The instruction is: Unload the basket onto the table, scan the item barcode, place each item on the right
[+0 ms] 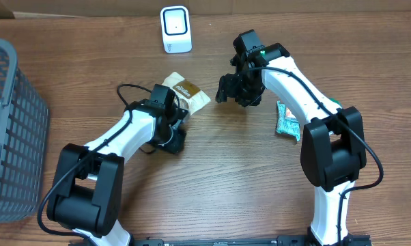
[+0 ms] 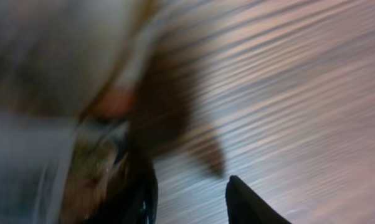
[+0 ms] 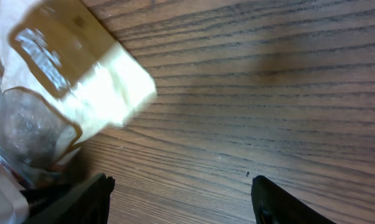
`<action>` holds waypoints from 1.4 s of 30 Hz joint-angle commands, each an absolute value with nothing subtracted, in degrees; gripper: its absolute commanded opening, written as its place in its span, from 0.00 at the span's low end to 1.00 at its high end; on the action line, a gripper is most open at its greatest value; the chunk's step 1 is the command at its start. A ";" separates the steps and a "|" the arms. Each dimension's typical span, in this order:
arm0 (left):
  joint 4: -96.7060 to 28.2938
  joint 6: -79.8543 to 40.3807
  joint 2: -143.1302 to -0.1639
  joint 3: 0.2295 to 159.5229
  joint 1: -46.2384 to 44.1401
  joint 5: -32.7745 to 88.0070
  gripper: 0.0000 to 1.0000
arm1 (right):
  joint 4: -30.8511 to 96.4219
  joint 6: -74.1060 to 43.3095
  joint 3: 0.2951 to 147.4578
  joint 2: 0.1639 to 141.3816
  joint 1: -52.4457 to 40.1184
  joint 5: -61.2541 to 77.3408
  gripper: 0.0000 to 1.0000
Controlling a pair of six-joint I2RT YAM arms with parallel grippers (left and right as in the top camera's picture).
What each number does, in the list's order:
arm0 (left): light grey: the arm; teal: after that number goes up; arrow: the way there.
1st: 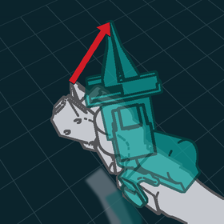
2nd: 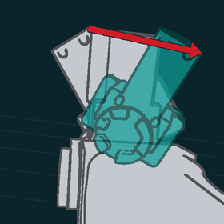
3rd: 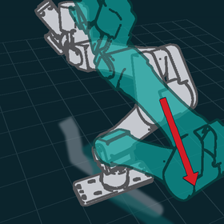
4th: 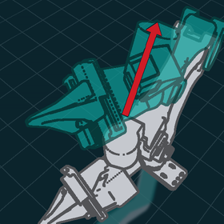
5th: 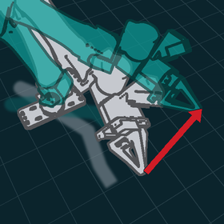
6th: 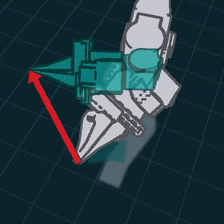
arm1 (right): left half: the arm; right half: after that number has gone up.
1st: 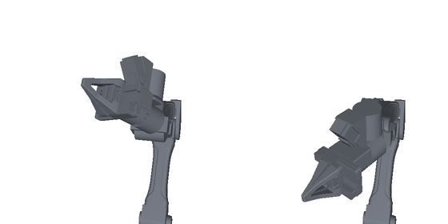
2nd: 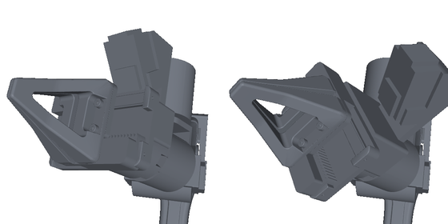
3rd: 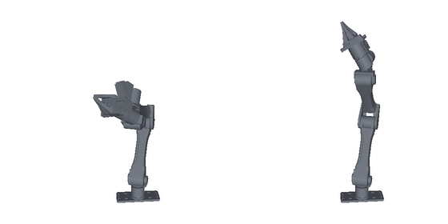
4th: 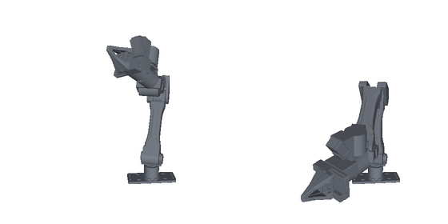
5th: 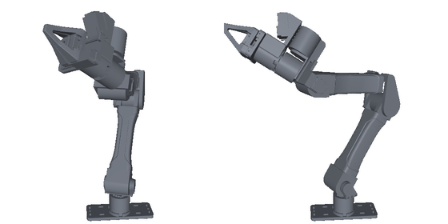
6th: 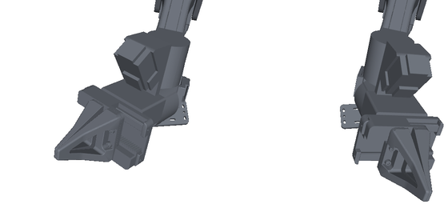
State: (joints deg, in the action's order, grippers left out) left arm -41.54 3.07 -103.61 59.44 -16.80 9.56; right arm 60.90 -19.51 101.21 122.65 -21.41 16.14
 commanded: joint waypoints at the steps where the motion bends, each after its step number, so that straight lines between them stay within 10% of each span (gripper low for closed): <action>1: -46.72 -11.86 -104.66 58.24 -11.73 -16.78 0.45 | 60.47 -19.88 101.58 123.26 -21.56 15.92 0.70; 17: -42.35 -7.90 -92.53 68.60 -7.25 9.76 0.47 | 58.41 -10.39 101.67 123.24 -21.39 13.50 0.75; 42: -8.62 -5.48 -114.13 68.84 -16.67 6.63 0.58 | 66.32 -10.37 101.62 123.24 -12.62 13.52 0.78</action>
